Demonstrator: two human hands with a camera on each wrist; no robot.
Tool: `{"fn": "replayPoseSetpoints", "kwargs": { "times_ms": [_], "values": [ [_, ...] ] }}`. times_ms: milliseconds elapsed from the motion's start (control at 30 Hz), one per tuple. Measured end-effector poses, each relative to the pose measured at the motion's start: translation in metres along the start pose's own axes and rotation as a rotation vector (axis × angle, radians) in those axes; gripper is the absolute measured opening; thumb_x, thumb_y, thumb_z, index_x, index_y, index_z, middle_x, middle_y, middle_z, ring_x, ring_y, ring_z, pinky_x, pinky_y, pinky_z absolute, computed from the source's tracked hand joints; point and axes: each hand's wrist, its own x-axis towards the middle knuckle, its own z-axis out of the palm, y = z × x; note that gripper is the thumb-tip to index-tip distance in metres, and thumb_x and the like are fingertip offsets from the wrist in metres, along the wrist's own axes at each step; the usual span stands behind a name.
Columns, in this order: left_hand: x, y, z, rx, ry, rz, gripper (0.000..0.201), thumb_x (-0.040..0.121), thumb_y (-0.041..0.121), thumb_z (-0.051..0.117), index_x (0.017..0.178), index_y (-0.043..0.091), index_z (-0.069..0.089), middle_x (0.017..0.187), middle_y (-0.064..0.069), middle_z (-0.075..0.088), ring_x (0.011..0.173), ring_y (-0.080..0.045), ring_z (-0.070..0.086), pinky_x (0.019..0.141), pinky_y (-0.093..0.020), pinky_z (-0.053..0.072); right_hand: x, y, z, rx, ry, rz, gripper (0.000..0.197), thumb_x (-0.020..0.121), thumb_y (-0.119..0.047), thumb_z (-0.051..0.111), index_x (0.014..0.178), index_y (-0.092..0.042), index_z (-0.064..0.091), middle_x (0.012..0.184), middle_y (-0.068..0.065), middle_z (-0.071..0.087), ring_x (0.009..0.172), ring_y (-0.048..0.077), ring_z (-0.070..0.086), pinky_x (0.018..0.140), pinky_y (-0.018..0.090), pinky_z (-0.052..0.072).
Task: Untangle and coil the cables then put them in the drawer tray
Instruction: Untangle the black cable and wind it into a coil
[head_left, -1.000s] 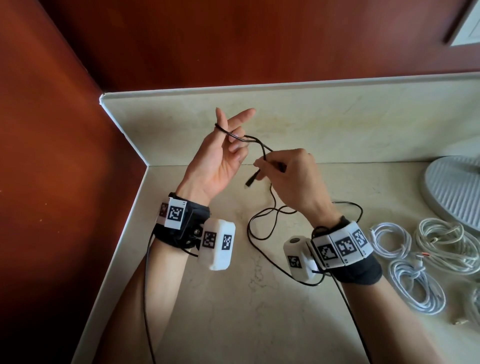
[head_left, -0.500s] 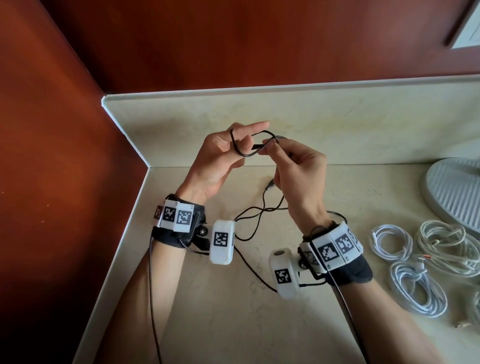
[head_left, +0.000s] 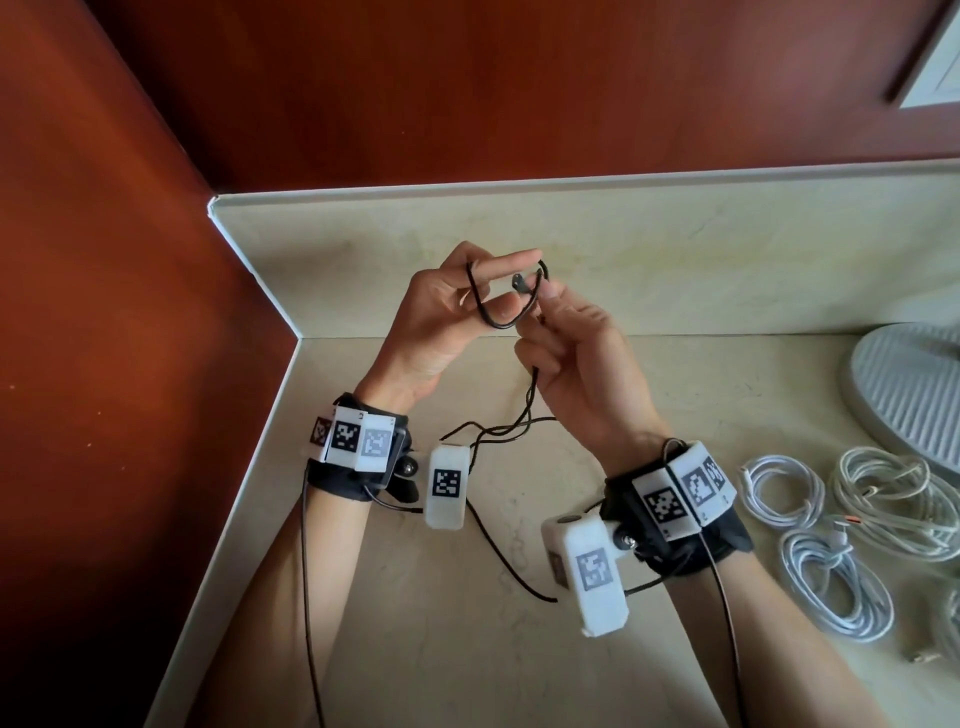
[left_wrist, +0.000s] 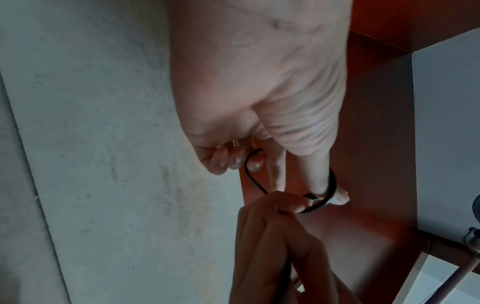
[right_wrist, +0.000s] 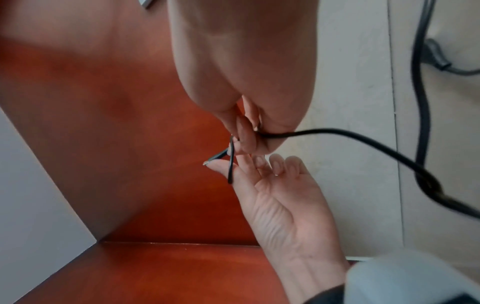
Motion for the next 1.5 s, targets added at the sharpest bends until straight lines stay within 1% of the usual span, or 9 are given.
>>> {"fn": "replayPoseSetpoints", "kwargs": {
  "times_ms": [100, 233, 333, 467, 733, 867, 1067, 1267, 1500],
  "values": [
    [0.001, -0.001, -0.004, 0.020, -0.016, -0.019, 0.050, 0.083, 0.023, 0.082, 0.132, 0.024, 0.071, 0.092, -0.019, 0.030, 0.089, -0.032, 0.038, 0.108, -0.052, 0.042, 0.001, -0.004, -0.001, 0.051, -0.073, 0.107, 0.021, 0.102, -0.009, 0.042, 0.091, -0.009, 0.060, 0.084, 0.002, 0.047, 0.056, 0.009, 0.027, 0.052, 0.022, 0.020],
    [-0.001, -0.002, -0.007, 0.039, -0.011, -0.038, 0.060, 0.082, 0.005, 0.074, 0.141, 0.007, 0.061, 0.082, -0.006, 0.037, 0.074, -0.012, 0.054, 0.081, -0.023, 0.047, -0.002, -0.006, 0.005, 0.001, -0.123, 0.215, 0.021, 0.099, -0.021, 0.039, 0.083, -0.014, 0.051, 0.083, 0.005, 0.048, 0.057, 0.013, 0.022, 0.053, 0.025, 0.018],
    [-0.002, 0.000, -0.004, 0.014, 0.007, -0.050, 0.057, 0.083, 0.018, 0.071, 0.139, 0.009, 0.062, 0.085, -0.014, 0.050, 0.072, -0.010, 0.060, 0.073, -0.019, 0.048, -0.006, -0.007, 0.008, -0.161, -0.202, 0.202, 0.037, 0.099, -0.049, 0.055, 0.085, -0.016, 0.047, 0.081, 0.003, 0.037, 0.062, 0.015, 0.018, 0.057, 0.028, 0.017],
    [-0.002, -0.002, -0.005, 0.073, 0.030, -0.065, 0.055, 0.085, -0.001, 0.064, 0.140, 0.005, 0.061, 0.069, 0.019, 0.048, 0.074, -0.001, 0.057, 0.078, -0.015, 0.046, -0.012, -0.007, 0.013, -0.584, -0.242, 0.036, 0.047, 0.085, -0.031, 0.083, 0.102, -0.004, 0.048, 0.081, 0.007, 0.026, 0.062, 0.012, 0.028, 0.055, 0.025, 0.029],
    [-0.002, 0.003, 0.001, 0.057, 0.081, -0.075, 0.047, 0.097, 0.007, 0.057, 0.144, 0.010, 0.059, 0.064, 0.014, 0.047, 0.064, -0.018, 0.042, 0.071, -0.037, 0.039, -0.016, 0.004, 0.025, -0.971, -0.053, -0.155, 0.054, 0.102, -0.057, 0.051, 0.094, -0.005, 0.047, 0.078, 0.005, 0.047, 0.067, 0.020, 0.043, 0.059, 0.047, 0.041],
    [-0.001, 0.001, 0.002, 0.106, 0.122, -0.094, 0.050, 0.101, -0.006, 0.045, 0.149, 0.009, 0.051, 0.056, 0.019, 0.046, 0.054, -0.012, 0.040, 0.052, -0.027, 0.037, -0.020, 0.006, 0.026, -1.049, -0.031, -0.191, 0.050, 0.108, -0.052, 0.042, 0.100, -0.004, 0.052, 0.084, 0.008, 0.063, 0.069, 0.019, 0.054, 0.066, 0.041, 0.048],
    [0.001, -0.003, 0.005, 0.057, 0.140, -0.096, 0.047, 0.098, 0.014, 0.053, 0.144, 0.023, 0.058, 0.065, 0.008, 0.043, 0.067, -0.023, 0.035, 0.058, -0.028, 0.036, -0.022, 0.009, 0.028, -1.023, 0.022, -0.247, 0.042, 0.110, -0.047, 0.037, 0.104, -0.009, 0.054, 0.088, -0.002, 0.067, 0.067, 0.003, 0.055, 0.065, 0.032, 0.047],
    [0.004, -0.010, 0.006, 0.000, 0.145, -0.087, 0.043, 0.101, 0.006, 0.061, 0.143, 0.014, 0.058, 0.065, 0.009, 0.037, 0.064, -0.016, 0.033, 0.063, -0.028, 0.036, -0.015, 0.015, 0.022, -0.909, 0.171, -0.296, 0.035, 0.111, -0.034, 0.044, 0.097, -0.004, 0.058, 0.090, 0.005, 0.071, 0.067, 0.003, 0.055, 0.063, 0.029, 0.045],
    [0.004, -0.022, 0.005, 0.047, 0.134, -0.062, 0.067, 0.092, 0.042, 0.068, 0.148, 0.010, 0.054, 0.073, 0.008, 0.051, 0.070, -0.012, 0.048, 0.069, -0.028, 0.039, -0.010, 0.013, 0.015, -1.022, 0.231, -0.220, 0.046, 0.111, -0.029, 0.041, 0.080, -0.014, 0.070, 0.051, -0.019, 0.058, 0.048, 0.000, 0.051, 0.055, 0.017, 0.032]
  ]
}}
